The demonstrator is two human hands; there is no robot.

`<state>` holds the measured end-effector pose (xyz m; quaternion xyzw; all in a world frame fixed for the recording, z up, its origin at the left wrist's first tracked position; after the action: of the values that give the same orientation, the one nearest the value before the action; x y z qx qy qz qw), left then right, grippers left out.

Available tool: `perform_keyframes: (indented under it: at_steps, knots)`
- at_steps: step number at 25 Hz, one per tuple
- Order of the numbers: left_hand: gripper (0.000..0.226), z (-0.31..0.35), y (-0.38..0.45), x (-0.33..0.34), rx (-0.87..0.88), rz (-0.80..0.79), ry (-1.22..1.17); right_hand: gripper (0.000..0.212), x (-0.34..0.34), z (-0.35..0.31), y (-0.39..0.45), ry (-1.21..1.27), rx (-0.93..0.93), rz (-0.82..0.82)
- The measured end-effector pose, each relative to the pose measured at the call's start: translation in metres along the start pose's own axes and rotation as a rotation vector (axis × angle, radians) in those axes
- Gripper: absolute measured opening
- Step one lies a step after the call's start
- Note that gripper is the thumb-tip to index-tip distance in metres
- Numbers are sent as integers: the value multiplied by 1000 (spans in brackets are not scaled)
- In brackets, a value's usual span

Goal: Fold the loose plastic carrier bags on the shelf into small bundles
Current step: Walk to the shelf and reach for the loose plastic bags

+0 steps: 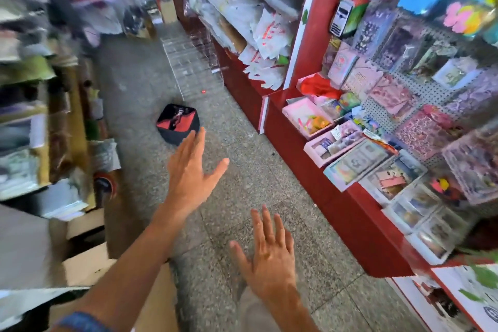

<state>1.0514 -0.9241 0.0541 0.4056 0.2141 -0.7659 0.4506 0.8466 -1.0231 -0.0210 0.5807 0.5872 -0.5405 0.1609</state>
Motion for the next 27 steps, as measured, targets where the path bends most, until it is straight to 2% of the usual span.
perform_keyframes:
  at_steps: [4,6,9,12,17,21,27]
  knots:
    - [89,3,94,17,-51,-11,34,79,-58,14,91,-75,-97,143]
    - [91,0,138,19,-121,-2,37,77,-86,19,134,-124,-127,136]
    - [93,-7,191,16,-103,27,35,74,-124,22,186,-142,-140,157]
    - [86,-28,256,14,-129,36,-3,75,-149,15,251,-147,-131,111]
    - [88,-89,374,12,-170,34,-54,75,-186,-18,376,-166,-138,106]
    - [91,-144,482,4,-174,-32,-32,74,-222,-55,479,-151,-121,125]
    - [84,-180,623,-34,-138,-45,-49,74,-283,-105,603,-134,-67,159]
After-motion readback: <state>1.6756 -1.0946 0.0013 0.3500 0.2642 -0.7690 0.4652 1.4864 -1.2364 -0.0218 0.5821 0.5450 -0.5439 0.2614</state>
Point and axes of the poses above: each hand's wrist, its own y-axis towards the middle knuckle, its own x-axis out of the palm, z = x × y, the point moved 7 cm from there along y, towards the middle knuckle, and after that the axes turned 12 degrees about -z, right-handed, at the moved point
